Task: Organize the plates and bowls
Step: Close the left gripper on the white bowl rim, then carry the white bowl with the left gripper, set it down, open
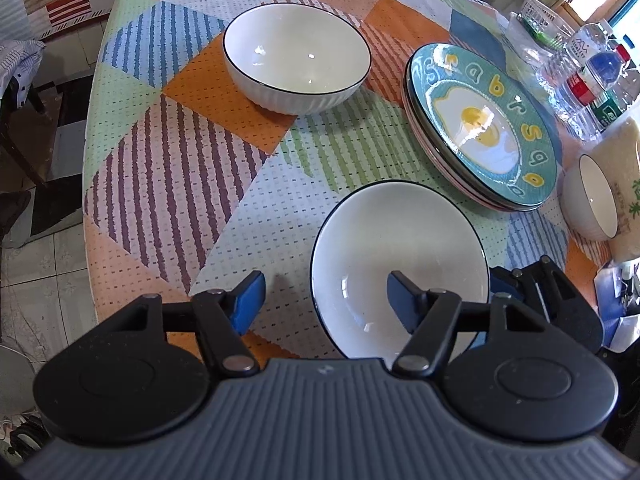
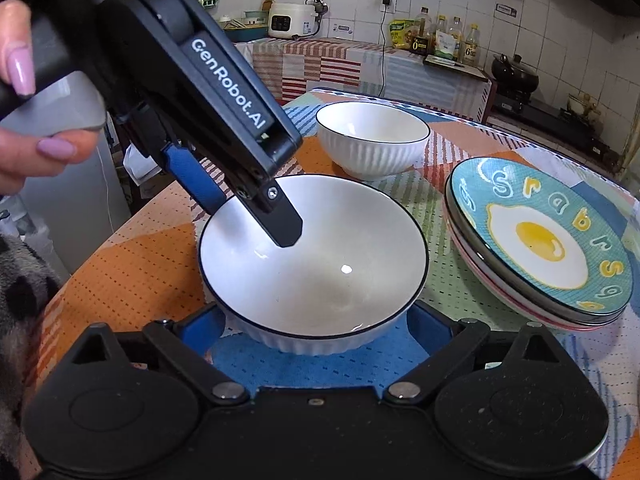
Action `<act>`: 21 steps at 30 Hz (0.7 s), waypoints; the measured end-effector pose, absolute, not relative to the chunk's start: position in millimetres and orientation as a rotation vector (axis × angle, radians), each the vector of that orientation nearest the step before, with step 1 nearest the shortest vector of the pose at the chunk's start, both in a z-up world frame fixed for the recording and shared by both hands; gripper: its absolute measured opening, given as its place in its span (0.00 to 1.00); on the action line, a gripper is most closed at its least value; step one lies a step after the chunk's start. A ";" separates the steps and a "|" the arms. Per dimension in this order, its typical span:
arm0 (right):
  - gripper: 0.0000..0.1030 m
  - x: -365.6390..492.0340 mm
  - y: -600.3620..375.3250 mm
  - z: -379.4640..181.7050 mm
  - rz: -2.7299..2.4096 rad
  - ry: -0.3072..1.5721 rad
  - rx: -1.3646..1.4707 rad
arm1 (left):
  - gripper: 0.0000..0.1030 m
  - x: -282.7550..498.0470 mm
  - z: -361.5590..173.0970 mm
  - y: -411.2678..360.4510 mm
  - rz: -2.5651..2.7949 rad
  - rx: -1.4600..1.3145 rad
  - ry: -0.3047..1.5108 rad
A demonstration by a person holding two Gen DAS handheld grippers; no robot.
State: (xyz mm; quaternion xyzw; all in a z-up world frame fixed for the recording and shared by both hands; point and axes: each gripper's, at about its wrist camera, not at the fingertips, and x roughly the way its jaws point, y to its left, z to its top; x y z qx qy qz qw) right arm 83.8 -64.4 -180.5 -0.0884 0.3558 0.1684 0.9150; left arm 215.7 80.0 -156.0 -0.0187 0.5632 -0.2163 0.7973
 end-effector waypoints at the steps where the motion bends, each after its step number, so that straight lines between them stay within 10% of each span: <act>1: 0.96 84.9 -64.1 -182.4 0.345 0.733 -0.177 | 0.51 215.6 -157.9 78.7 -0.465 -0.039 1.211; 7: 0.96 86.3 -61.9 -186.7 0.339 0.722 -0.171 | 0.16 209.1 -160.5 67.1 -0.458 0.040 1.213; 21: 0.96 54.3 -87.5 -166.0 0.275 0.756 -0.155 | 0.16 173.9 -136.5 31.3 -0.554 0.086 1.215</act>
